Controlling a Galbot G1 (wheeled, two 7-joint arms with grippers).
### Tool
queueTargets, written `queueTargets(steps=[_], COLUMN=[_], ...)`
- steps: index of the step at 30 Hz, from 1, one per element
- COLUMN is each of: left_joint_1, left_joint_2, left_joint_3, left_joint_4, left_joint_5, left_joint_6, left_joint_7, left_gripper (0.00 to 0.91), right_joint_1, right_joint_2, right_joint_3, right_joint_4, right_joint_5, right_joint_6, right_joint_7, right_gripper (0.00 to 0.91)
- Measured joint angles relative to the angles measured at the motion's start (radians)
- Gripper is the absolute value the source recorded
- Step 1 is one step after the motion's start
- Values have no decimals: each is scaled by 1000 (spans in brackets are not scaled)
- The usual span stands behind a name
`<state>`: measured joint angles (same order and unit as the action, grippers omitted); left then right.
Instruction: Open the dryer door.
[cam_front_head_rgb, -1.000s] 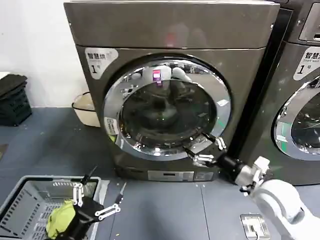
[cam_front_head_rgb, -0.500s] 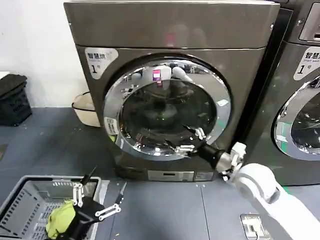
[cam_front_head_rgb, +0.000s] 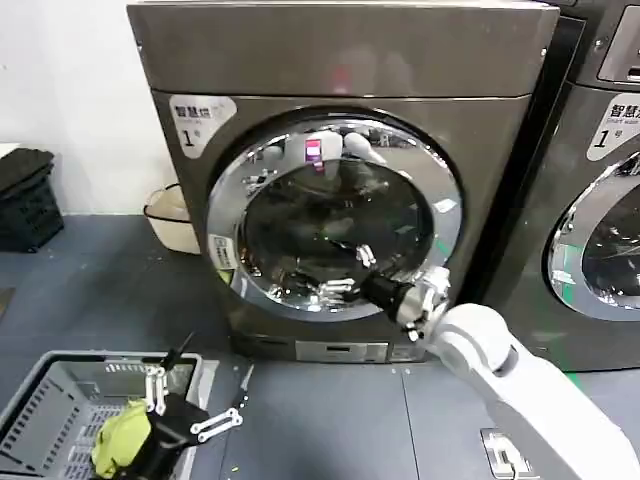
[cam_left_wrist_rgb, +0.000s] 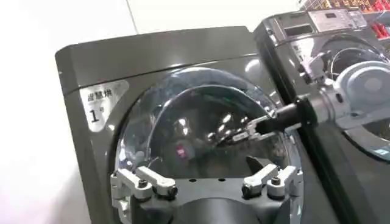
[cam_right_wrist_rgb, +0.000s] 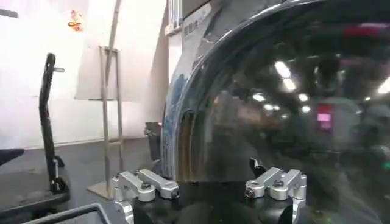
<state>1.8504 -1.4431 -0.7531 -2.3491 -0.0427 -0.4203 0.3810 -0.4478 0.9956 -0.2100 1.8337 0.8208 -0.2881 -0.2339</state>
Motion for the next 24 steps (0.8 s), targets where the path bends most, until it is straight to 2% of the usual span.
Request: queueTargets(steps=[24], left_joint_1=[3], left_joint_2=[-6], left_joint_3=[-1], left_joint_4=[0], left_joint_5=[4], left_joint_6=[-3], left_joint_7=[1], left_gripper=[907], right_joint_1=[126], right_joint_2=[122], right_joint_3=[-125], right_joint_4=[-143], right_joint_5=[9], right_joint_6=[3], right_joint_7=[0], right_gripper=[907])
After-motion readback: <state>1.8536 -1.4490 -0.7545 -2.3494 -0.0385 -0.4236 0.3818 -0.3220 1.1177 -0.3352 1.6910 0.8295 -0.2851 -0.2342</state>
